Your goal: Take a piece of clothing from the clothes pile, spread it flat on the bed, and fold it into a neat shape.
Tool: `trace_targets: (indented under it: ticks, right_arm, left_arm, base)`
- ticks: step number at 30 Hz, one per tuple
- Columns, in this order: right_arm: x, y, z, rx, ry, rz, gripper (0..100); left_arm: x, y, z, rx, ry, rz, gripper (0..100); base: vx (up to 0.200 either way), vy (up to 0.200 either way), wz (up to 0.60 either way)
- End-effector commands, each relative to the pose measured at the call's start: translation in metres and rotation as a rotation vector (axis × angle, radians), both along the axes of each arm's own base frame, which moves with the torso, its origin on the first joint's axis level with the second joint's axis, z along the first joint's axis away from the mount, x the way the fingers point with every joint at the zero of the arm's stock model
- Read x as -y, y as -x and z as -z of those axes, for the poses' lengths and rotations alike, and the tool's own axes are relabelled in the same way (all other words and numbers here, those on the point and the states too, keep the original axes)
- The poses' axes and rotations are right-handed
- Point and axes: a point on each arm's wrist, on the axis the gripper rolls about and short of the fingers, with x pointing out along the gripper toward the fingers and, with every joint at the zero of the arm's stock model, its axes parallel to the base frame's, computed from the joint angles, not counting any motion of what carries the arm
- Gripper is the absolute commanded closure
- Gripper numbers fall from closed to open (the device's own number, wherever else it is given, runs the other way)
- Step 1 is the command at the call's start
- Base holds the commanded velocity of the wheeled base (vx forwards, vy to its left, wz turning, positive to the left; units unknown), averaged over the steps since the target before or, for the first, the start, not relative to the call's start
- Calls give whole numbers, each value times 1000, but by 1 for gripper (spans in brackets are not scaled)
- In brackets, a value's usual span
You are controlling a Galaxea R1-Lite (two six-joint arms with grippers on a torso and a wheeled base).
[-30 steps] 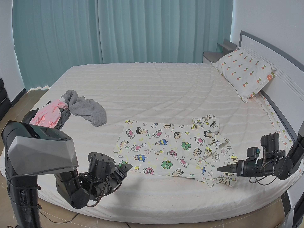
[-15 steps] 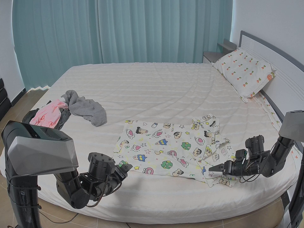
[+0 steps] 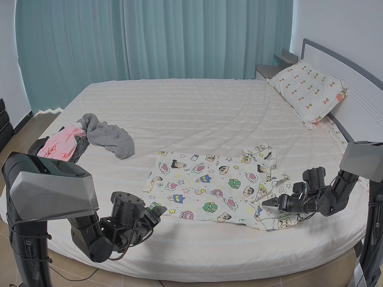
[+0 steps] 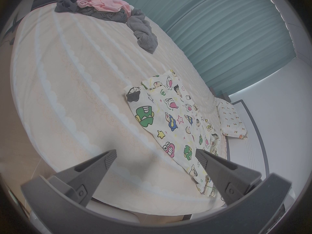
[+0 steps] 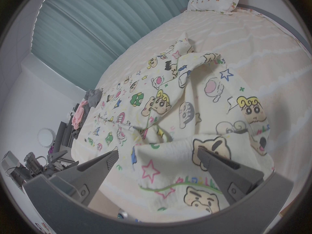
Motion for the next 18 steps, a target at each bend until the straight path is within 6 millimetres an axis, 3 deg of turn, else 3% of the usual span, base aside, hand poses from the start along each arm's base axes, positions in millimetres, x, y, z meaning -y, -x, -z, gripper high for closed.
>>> trace_targets:
  ticks: [1, 2, 3, 5, 7, 10, 18]
  right_arm:
    - [1, -3, 1, -1, -8, 25, 0]
    - [1, -2, -12, 26, -29, 33, 0]
    - [1, -2, -12, 26, -29, 33, 0]
    - [-4, 14, -52, 105, -114, 28, 0]
    - [-6, 26, -69, 130, -141, 30, 0]
    - [-13, 42, -75, 122, -156, 21, 0]
    - [-10, 59, -79, 218, -291, 107, 0]
  left_arm:
    - [0, 1, -3, 4, 13, 6, 0]
    - [0, 1, -6, 12, 18, 8, 0]
    - [0, 1, -6, 12, 18, 8, 0]
    - [2, 4, -17, 33, 49, 39, 0]
    - [2, 9, -26, 38, 82, 78, 0]
    - [0, 14, -40, 48, 137, 129, 0]
    - [-8, 13, -39, 46, 149, 118, 0]
  base:
    - [0, 0, 0]
    - [0, 0, 0]
    - [0, 0, 0]
    - [0, 0, 0]
    - [0, 0, 0]
    - [0, 0, 0]
    - [0, 0, 0]
